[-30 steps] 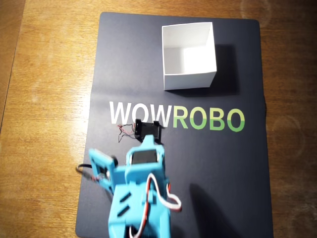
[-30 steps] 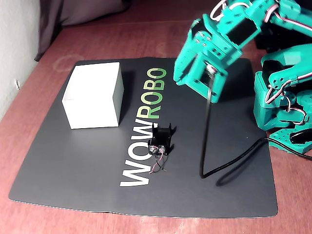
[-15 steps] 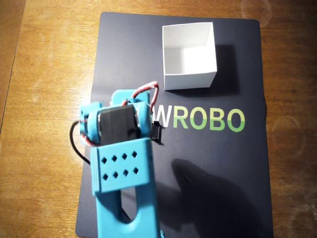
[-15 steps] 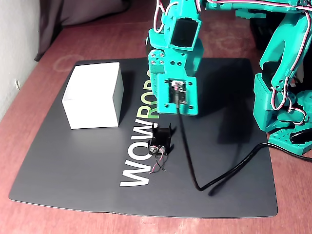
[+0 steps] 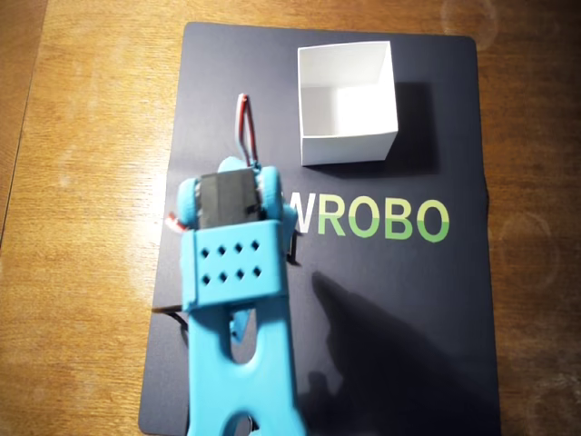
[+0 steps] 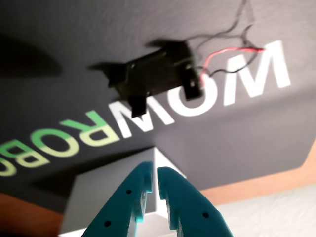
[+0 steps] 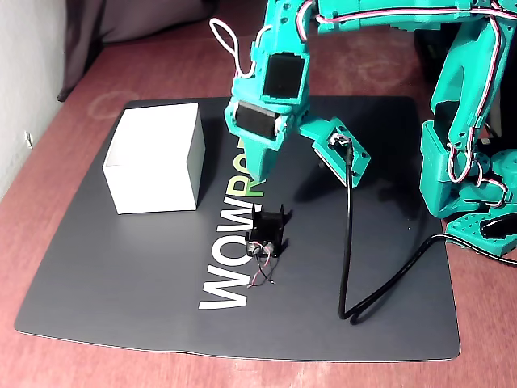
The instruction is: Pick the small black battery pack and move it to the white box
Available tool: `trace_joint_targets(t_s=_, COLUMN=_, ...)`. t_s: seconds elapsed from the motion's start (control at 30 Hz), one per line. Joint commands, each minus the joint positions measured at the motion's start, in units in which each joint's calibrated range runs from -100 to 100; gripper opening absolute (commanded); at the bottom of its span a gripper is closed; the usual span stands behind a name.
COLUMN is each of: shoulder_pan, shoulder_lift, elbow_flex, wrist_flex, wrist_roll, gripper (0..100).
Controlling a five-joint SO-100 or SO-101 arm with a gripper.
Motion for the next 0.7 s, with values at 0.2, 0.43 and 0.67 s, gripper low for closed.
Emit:
trace_joint_targets(t_s=0.2, shoulder_pan=-0.8, shoulder_lift=7.6, elbow_flex=-2.9, wrist_flex=-1.4, wrist_roll=7.5, gripper=3)
trace_joint_targets(t_s=0.43, shoulder_pan=-1.7, shoulder_lift=9.9, elbow_flex=-2.0, wrist_flex=-3.7, wrist_roll=7.6, gripper=8)
trace_joint_targets(t_s=0.67, shoulder_pan=-4.5, shoulder_lift=10.3, elbow_flex=-1.0, wrist_flex=-3.5, wrist_roll=7.6, gripper=12)
